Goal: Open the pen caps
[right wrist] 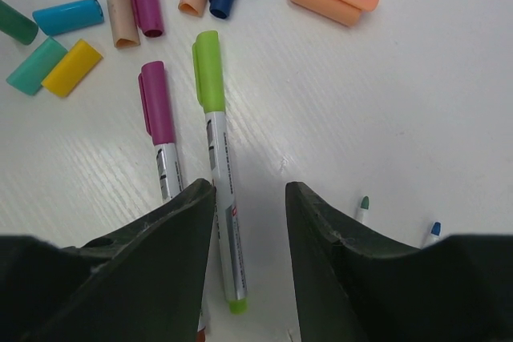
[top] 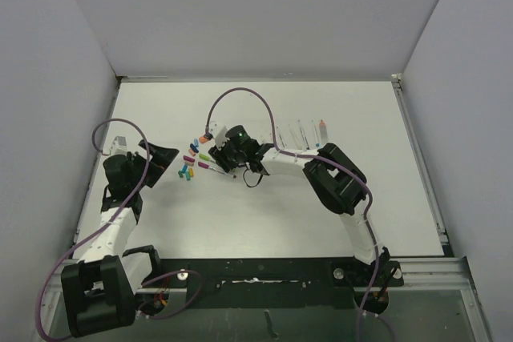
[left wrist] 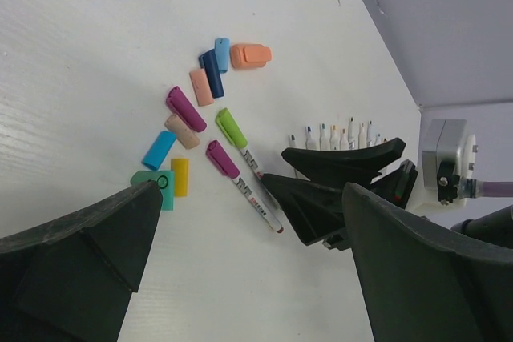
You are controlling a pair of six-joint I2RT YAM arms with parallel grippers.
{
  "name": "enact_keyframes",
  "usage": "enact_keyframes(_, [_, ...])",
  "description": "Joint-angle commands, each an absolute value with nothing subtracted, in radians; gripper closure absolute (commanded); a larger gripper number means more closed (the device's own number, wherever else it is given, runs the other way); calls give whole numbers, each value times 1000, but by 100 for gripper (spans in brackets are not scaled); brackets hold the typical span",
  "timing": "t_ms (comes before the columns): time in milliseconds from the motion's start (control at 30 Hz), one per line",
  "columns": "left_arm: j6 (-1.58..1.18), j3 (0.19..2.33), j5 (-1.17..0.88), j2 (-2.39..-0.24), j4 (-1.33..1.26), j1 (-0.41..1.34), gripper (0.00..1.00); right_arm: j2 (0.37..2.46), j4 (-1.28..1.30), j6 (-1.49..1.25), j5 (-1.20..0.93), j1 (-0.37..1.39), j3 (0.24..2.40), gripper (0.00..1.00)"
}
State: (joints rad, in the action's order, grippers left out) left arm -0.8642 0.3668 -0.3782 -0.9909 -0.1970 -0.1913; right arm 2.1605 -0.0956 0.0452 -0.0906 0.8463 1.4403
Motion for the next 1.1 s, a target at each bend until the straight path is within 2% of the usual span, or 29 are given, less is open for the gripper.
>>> enact_keyframes(0, [-870, 429, -402, -971, -221, -198, 2, 2188, -115, 53, -100, 859, 1486, 59])
enact_keyframes(367, [-873, 441, -407, -971, -220, -198, 2, 2204, -104, 55, -96, 865, 1488, 64])
enact_keyframes(433, [-874, 445, -409, -970, -219, -198, 2, 2207, -100, 59, -90, 867, 1489, 68])
enact_keyframes(733, [-865, 471, -421, -969, -194, -198, 2, 2186, -96, 70, -47, 868, 1476, 100])
enact_keyframes(1067, [-910, 443, -426, -1034, -276, -139, 3, 1980, -256, 75, 3, 864, 1321, 100])
